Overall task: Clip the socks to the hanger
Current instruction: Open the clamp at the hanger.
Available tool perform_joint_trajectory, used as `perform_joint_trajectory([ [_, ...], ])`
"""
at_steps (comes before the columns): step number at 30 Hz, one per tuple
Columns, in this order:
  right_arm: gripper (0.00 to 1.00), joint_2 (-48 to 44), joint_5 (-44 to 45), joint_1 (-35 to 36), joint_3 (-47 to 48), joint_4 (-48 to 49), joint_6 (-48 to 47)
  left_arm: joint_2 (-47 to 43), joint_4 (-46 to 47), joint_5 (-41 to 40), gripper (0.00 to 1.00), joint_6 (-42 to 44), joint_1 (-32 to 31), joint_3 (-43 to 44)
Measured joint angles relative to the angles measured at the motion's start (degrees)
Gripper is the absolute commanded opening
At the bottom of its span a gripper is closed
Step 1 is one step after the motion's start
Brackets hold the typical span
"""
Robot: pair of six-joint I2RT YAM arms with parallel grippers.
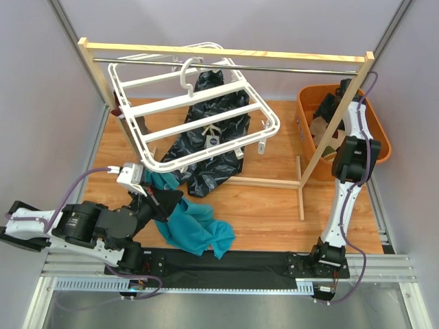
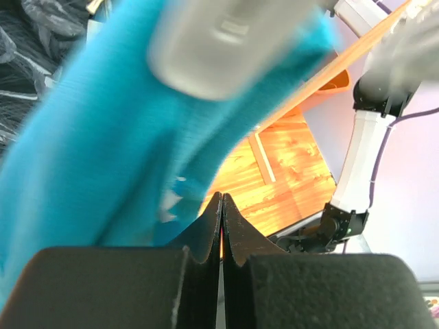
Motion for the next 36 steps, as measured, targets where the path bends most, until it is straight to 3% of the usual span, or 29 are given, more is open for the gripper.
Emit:
perform_joint_trajectory([
  [6,0.71,-0.63,-1.09,0.0,0.04,-0.7,1.22,-1.9,0.28,1.44,0.14,2.03,0.0,-0.02],
  [10,0.75,-2.82,-1.73,0.0,-0.81,-3.28,3.13,-3.37,0.46,2.51,0.29,3.39,0.0,-0.02],
  [13,0.79,-7.96,-1.11,0.0,-1.64,-6.78,3.91,-3.65,0.9,2.73,0.31,4.81,0.0,-0.02],
  [25,0.87,-46.49,5.4,-2.93,-4.28,-21.24,4.96,-4.07,0.5,0.24,0.36,8.81,0.0,-0.02],
  [36,0.76,-84.59,-2.64,0.37,-12.79,-25.35,4.33,-4.52,-0.09,-3.91,0.36,9.75,0.0,-0.07],
])
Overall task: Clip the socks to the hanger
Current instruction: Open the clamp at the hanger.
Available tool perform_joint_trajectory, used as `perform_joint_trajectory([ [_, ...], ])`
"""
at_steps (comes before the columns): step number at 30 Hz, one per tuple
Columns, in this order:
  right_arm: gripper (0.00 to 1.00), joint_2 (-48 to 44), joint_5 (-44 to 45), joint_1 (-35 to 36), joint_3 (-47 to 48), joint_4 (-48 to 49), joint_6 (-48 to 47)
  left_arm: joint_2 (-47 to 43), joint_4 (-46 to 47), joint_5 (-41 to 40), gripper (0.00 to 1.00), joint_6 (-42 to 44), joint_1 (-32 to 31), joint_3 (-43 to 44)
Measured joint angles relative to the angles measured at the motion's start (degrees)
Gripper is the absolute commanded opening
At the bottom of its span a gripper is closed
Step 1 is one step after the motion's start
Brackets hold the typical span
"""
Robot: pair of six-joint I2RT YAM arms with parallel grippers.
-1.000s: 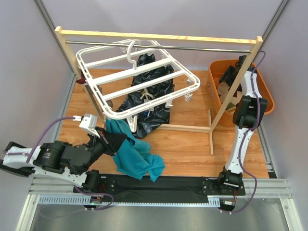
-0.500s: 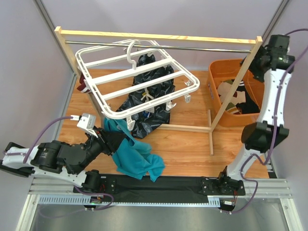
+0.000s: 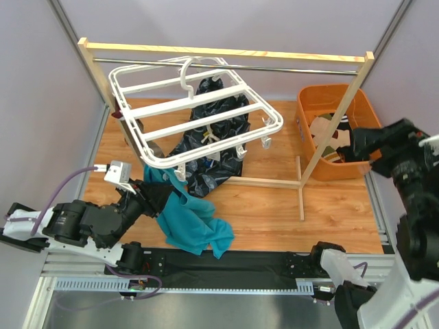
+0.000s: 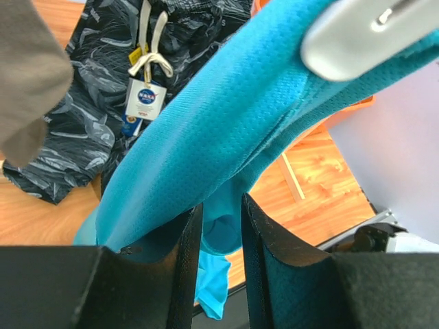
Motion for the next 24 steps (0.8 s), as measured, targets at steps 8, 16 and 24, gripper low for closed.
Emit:
perform_joint_trajectory([
  [8,0.67,-8.87,-30.73,15.72,-16.55,10.01,5.16,3.08,0.07,-1.25,0.36,0.15,0.0,0.0],
  [16,0.68,-3.04,-30.34,47.6,-23.02,15.52,7.72,4.11,0.44,-2.01,0.36,0.11,0.0,0.09],
  [24,0.8,-0.57,-1.4,89.31,-33.2,29.81,3.45,4.33,0.42,-2.34,0.36,-0.92,0.0,0.39],
])
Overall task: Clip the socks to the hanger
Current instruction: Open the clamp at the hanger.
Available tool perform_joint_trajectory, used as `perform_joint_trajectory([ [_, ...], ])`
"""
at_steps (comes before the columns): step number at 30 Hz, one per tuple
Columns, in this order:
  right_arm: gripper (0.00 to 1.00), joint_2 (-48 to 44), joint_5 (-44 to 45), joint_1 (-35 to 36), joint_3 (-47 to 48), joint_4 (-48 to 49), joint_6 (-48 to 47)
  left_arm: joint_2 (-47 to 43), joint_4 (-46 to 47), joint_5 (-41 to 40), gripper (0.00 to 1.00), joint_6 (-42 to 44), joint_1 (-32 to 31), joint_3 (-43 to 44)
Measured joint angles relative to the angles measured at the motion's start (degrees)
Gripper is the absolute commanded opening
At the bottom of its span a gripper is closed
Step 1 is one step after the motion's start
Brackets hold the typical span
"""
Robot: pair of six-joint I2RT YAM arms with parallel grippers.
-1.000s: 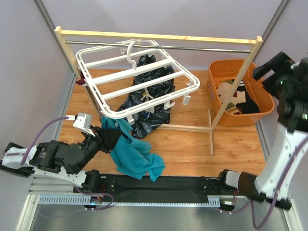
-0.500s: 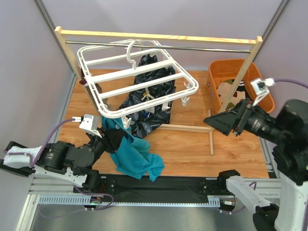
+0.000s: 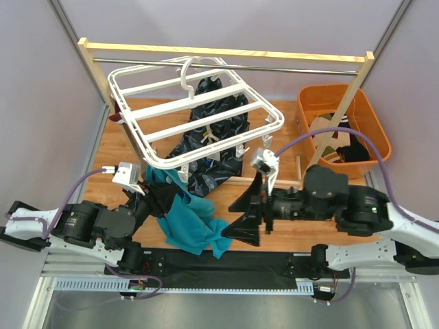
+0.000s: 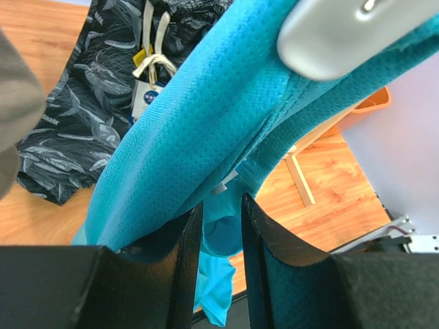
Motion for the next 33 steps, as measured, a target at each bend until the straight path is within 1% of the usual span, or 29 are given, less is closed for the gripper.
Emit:
perform_joint_trajectory([
  [2,0.82,2.27,7.91,4.46,-1.9,5.18,-3.34,-0.02,-0.26,0.0,0.36,-0.96,0.0,0.02],
  [5,0.86,5.11,16.24,7.34,-4.7,13.25,-9.05,-0.2,-1.16,0.0,0.36,-2.91,0.0,0.07],
  [8,0.88,7.41,20.87,7.96,-7.37,22.38,-15.52,-1.18,-2.4,0.0,0.36,-4.52,0.0,0.07],
  [11,0.88,8.5,24.02,7.91,-10.99,32.0,-21.75,-2.86,-2.82,-0.04,0.36,-5.55,0.0,0.07],
  [15,0.82,10.27,24.92,5.99,-11.45,39.41,-27.12,-4.55,-2.62,-0.07,0.36,-5.75,0.0,-0.09],
  [18,0.75,10.99,23.96,3.26,-11.45,42.58,-28.44,-4.83,-2.27,-0.07,0.36,-5.46,0.0,-0.2],
  [21,0.72,11.43,22.43,1.81,-11.19,44.04,-28.94,-4.83,-2.01,-0.04,0.36,-5.05,0.0,-0.24],
  [28,0.68,13.49,17.97,1.75,-9.33,45.75,-29.05,-4.85,-0.7,-0.04,0.36,-3.89,0.0,-0.24],
  [33,0.61,14.88,16.68,1.64,-9.27,47.17,-27.98,-5.2,-0.09,-0.04,0.36,-3.15,0.0,-0.24],
])
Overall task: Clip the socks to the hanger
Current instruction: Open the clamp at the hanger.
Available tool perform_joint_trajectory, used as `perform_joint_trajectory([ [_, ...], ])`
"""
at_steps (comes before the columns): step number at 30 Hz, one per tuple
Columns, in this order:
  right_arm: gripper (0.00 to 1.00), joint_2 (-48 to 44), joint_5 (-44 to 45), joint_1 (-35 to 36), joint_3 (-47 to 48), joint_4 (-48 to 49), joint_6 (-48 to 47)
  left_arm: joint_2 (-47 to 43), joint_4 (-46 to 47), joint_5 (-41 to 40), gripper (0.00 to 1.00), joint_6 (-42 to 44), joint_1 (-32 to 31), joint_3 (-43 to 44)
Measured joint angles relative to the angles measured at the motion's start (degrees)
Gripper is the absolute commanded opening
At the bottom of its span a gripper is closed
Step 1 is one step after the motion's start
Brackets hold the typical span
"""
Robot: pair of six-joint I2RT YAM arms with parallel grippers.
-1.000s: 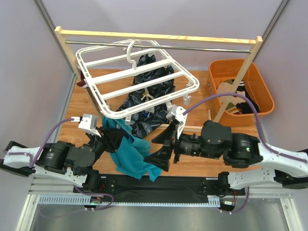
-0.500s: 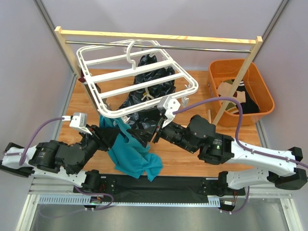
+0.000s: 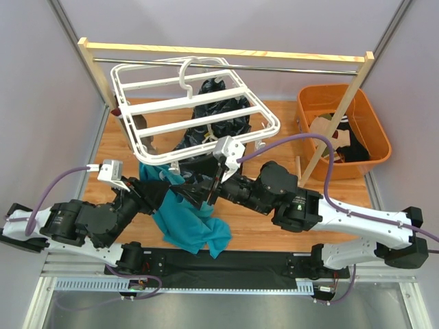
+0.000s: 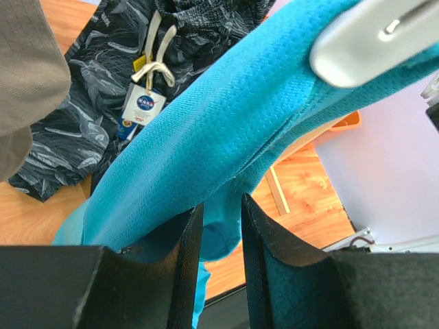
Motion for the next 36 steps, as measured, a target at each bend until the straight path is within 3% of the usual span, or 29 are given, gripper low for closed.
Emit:
perform_joint_trajectory([
  [8,0.63,0.44,2.49,-0.09,-2.36,8.28,1.84,-0.42,1.81,0.0,0.36,1.62,0.0,-0.09],
  [16,0.58,1.44,4.74,-0.09,-3.26,13.57,2.67,-0.42,3.3,0.04,0.35,2.8,0.0,-0.28],
  [19,0.48,2.49,4.96,-0.09,-2.99,15.02,3.17,-0.42,3.63,0.07,0.35,2.84,0.0,-0.35],
  [26,0.02,3.48,6.64,-0.09,-2.93,15.78,5.05,-0.42,4.44,1.16,0.33,3.37,0.0,-0.35],
  [30,0.0,2.34,7.52,-0.09,-2.93,14.45,5.84,-0.9,4.94,5.07,0.28,4.44,0.0,-0.35],
  [36,0.0,-0.94,6.27,-0.11,-2.36,9.01,6.1,-5.84,12.39,18.08,0.25,9.29,0.0,-1.4],
])
